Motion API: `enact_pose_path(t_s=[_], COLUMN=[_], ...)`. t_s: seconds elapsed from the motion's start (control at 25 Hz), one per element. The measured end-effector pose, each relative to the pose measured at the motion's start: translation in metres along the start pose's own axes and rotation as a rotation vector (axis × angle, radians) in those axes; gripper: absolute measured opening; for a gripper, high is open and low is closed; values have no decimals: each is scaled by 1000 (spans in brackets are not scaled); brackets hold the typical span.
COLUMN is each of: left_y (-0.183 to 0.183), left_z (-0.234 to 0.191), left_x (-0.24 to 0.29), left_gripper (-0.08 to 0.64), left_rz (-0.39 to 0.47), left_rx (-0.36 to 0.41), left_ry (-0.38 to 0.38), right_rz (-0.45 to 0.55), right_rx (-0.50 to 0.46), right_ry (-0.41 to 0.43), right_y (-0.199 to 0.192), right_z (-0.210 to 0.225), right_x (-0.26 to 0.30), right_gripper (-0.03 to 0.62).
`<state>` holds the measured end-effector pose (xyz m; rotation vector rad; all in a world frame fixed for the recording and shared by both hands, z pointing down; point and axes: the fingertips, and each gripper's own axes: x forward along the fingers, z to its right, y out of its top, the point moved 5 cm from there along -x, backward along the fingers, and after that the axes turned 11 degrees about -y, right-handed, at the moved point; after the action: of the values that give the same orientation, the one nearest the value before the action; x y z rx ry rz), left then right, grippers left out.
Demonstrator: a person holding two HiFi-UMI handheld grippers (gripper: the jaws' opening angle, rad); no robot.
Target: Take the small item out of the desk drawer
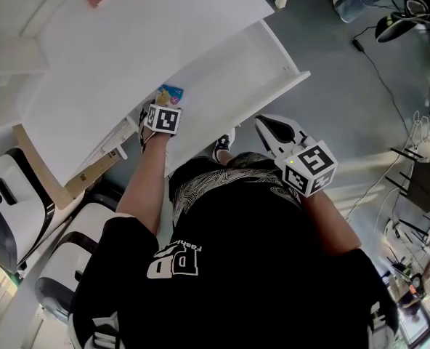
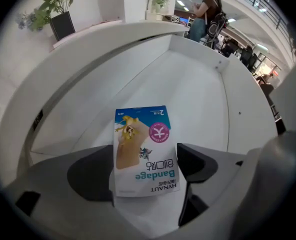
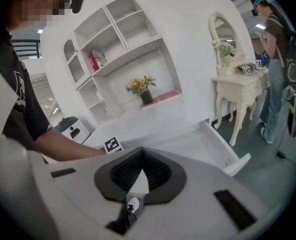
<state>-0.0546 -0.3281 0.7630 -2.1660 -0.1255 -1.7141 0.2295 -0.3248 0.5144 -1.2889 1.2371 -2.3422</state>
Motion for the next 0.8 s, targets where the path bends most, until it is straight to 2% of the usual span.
enact_pose_path(t_s=[0.32,0.8], left_y=[2,1], left_z=[-7,-5], left_x=[10,9], left_gripper=[408,411], left_rz=[-51,-49], left_rx=[-63,-52], left_ry=[-7,-6], right_rz=[0,6], right_rx=[15,22], right_ry=[-8,-15], right_y=[-2,-3], right_z=[4,-5], right_x=[1,1], right_gripper=[9,9])
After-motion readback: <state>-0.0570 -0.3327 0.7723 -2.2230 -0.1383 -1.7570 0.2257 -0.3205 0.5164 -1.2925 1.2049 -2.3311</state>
